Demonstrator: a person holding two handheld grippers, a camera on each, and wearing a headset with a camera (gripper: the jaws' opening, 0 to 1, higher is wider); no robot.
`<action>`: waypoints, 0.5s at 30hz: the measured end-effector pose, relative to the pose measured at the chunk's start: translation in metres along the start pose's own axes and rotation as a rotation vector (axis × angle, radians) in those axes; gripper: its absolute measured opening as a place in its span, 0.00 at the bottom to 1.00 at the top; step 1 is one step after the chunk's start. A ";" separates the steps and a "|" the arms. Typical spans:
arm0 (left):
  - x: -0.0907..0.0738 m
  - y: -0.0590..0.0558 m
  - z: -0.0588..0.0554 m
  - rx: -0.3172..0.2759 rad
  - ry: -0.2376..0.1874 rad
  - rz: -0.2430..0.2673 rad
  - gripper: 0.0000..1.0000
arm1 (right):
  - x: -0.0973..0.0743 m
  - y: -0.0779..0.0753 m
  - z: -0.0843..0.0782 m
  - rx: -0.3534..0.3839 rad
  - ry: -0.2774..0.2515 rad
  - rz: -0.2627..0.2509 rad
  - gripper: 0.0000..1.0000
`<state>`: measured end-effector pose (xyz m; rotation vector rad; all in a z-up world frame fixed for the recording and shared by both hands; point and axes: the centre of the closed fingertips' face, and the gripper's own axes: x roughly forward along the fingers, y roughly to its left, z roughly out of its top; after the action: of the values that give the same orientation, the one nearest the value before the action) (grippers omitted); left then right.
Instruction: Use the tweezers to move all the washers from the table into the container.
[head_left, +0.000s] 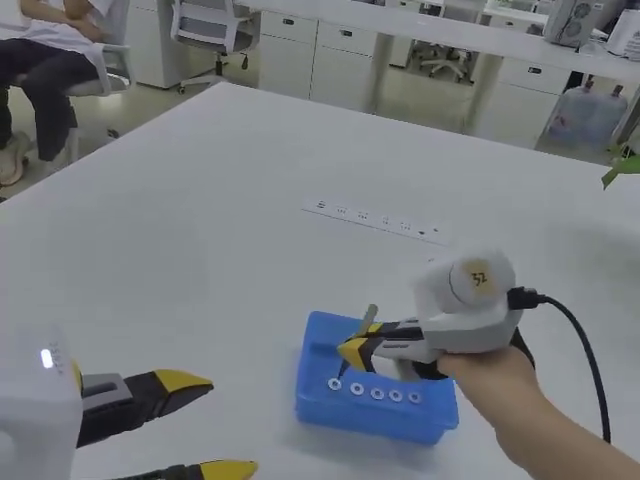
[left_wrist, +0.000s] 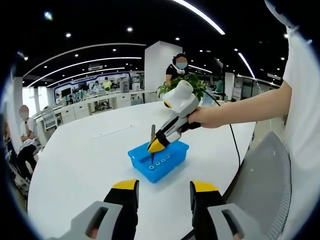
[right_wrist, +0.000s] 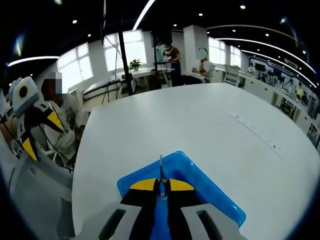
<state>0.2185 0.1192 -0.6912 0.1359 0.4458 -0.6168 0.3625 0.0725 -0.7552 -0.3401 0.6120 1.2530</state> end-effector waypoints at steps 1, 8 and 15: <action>0.001 -0.001 0.001 -0.001 -0.001 -0.007 0.39 | -0.004 0.002 0.001 -0.005 -0.012 0.000 0.03; 0.009 -0.015 0.015 -0.006 -0.033 -0.080 0.35 | -0.040 0.021 0.003 -0.017 -0.082 0.012 0.03; 0.023 -0.024 0.030 0.091 -0.020 -0.165 0.27 | -0.057 0.063 -0.025 -0.090 -0.021 0.110 0.03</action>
<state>0.2322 0.0800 -0.6746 0.1809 0.4125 -0.8005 0.2863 0.0329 -0.7355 -0.3719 0.5639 1.3908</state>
